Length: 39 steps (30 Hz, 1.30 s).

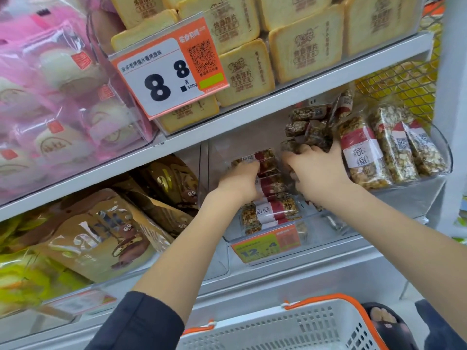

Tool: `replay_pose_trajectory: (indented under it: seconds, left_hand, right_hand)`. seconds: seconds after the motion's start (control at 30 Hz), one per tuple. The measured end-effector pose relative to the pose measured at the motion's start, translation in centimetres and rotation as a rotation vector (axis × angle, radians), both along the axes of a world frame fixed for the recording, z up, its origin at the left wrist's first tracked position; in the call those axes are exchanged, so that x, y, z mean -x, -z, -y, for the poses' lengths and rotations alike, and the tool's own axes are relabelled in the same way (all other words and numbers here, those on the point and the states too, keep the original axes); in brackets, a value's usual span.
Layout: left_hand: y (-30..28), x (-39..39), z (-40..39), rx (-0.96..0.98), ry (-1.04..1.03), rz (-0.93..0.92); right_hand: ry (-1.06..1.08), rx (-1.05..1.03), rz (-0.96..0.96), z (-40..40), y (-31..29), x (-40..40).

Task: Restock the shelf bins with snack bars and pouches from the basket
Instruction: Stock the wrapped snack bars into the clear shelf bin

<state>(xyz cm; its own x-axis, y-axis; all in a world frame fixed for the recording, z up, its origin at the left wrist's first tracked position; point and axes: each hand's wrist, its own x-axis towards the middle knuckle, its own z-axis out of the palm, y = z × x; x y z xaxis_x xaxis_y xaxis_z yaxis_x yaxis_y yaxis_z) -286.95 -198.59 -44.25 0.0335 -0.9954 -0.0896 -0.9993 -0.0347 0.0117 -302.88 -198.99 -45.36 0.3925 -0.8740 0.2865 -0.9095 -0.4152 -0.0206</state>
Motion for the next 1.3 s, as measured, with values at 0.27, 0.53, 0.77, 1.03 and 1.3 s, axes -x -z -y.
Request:
replay_pose_trajectory:
  seconds: [0.27,0.53,0.77,1.03,1.3]
  left_hand:
    - [-2.2,1.1,-0.4,-0.022,-0.297,-1.191]
    - [-2.7,-0.6,-0.2,0.253,-0.360,-1.699]
    - [-2.8,0.5,-1.4,0.025,-0.248,-1.325]
    - [-2.0,0.6,-1.7,0.162,-0.051,-0.696]
    - [-2.2,0.9,-1.9,0.267,-0.118,-0.884]
  right_hand:
    - [-0.089,-0.060,1.115,-0.3,-1.6,1.5]
    - [-0.097,-0.712,1.561,-0.3,-2.0,1.1]
    - [-0.169,-0.420,1.071,-1.6,-0.9,-0.7]
    - [-0.128,-0.257,0.255,-0.7,-0.4,1.4]
    - [0.036,-0.464,-0.025,-1.3,-0.1,1.2]
